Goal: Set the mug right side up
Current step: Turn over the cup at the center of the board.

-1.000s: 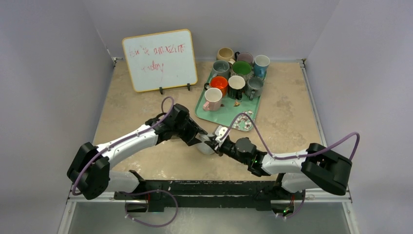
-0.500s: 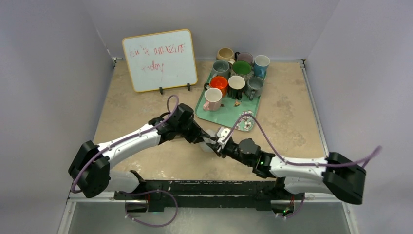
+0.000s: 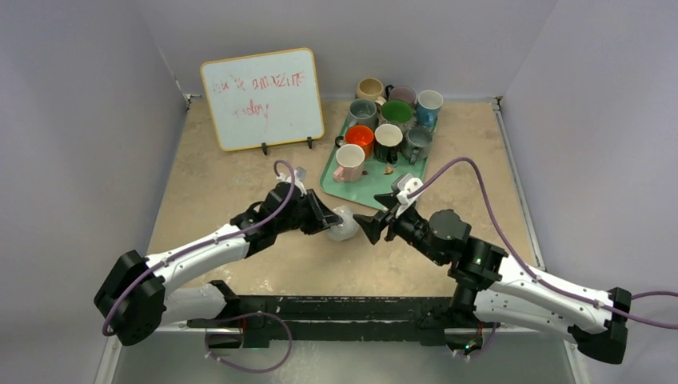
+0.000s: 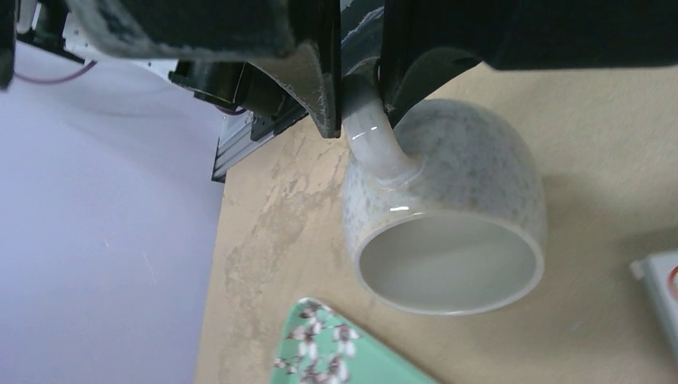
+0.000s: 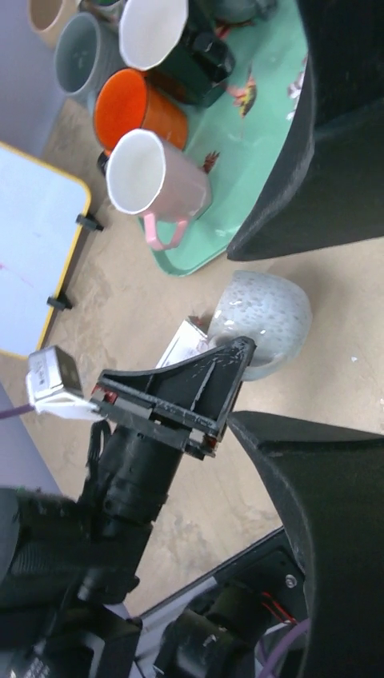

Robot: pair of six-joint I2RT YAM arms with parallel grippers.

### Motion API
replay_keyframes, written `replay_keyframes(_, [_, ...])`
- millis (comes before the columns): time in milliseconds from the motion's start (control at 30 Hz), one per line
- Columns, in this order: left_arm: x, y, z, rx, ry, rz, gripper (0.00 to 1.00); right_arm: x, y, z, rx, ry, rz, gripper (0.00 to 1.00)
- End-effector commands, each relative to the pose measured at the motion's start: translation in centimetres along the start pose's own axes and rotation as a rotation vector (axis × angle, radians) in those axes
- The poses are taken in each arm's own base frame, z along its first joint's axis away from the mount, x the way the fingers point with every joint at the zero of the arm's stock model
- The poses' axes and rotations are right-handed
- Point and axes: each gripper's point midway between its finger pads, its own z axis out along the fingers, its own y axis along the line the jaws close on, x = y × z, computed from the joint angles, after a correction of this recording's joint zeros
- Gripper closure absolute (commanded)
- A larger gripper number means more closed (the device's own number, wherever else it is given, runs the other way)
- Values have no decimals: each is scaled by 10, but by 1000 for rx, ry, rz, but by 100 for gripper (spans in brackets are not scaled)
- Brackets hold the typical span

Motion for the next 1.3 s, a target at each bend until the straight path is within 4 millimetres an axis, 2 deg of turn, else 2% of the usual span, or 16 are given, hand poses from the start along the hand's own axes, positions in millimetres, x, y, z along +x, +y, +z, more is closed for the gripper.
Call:
replay_keyframes(0, [-19,-84,-16,349,-94,237,100,10,-18,-11,108,87,29,26])
replay_keyframes(33, [-18,-88,-16,381,-96,289,100,10,-19,-11,111,85,38,22])
replay_keyframes(100, [-14,-91,-14,428,-103,385,100,8,-21,-12,130,78,67,2])
replay_keyframes(133, [-13,-92,-13,447,-111,411,100,6,-22,-13,139,74,82,1])
replay_keyframes(300, [-9,-109,-17,588,-171,537,100,-4,-29,-21,183,58,126,1])
replay_keyframes(367, [-8,-111,-13,602,-176,590,100,-10,-31,-25,193,38,133,1])
replay_keyframes(533, [-2,-120,3,666,-179,707,100,-24,-36,-37,207,-17,158,1])
replay_keyframes(733, [7,-137,14,758,-162,802,100,-30,-43,-50,228,-44,163,1])
replay_keyframes(967, [4,-153,33,821,-191,895,100,-47,-48,-65,228,-108,181,1])
replay_keyframes(1067, [2,-164,40,854,-201,939,100,-49,-50,-68,233,-110,168,1])
replay_keyframes(1267, [1,-169,64,888,-221,977,100,-48,-51,-71,239,-98,159,1])
